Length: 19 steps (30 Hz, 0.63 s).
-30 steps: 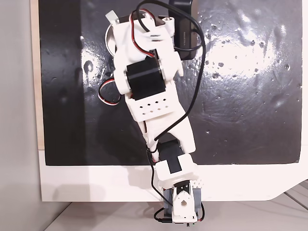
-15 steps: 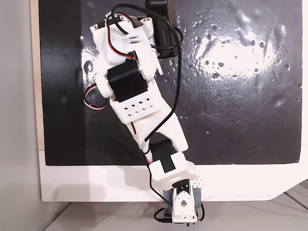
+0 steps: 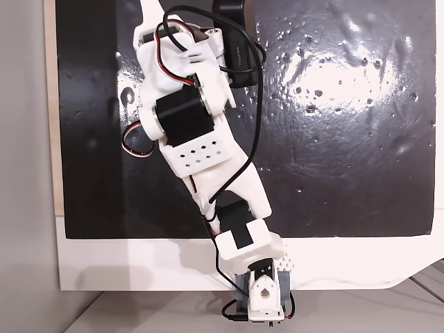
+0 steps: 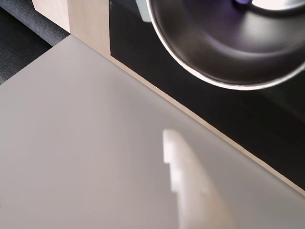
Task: Grasp a pengrip and put it in the cup.
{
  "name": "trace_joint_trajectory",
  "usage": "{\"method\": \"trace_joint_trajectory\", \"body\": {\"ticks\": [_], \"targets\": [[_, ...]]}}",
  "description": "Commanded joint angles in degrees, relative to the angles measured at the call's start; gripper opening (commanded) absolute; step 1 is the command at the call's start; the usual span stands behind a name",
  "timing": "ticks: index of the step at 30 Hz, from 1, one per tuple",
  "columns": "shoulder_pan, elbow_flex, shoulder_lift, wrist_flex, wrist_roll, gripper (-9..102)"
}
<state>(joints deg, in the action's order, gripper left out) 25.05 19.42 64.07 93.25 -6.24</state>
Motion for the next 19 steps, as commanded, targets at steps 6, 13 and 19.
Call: {"method": "trace_joint_trajectory", "body": {"ticks": [6,13,19], "targets": [[-0.35,-5.62,2.2,1.23,-0.44,34],[0.0,-5.62,2.29,1.41,-0.26,33],[0.44,-5.54,2.64,1.41,-0.09,33]]}}
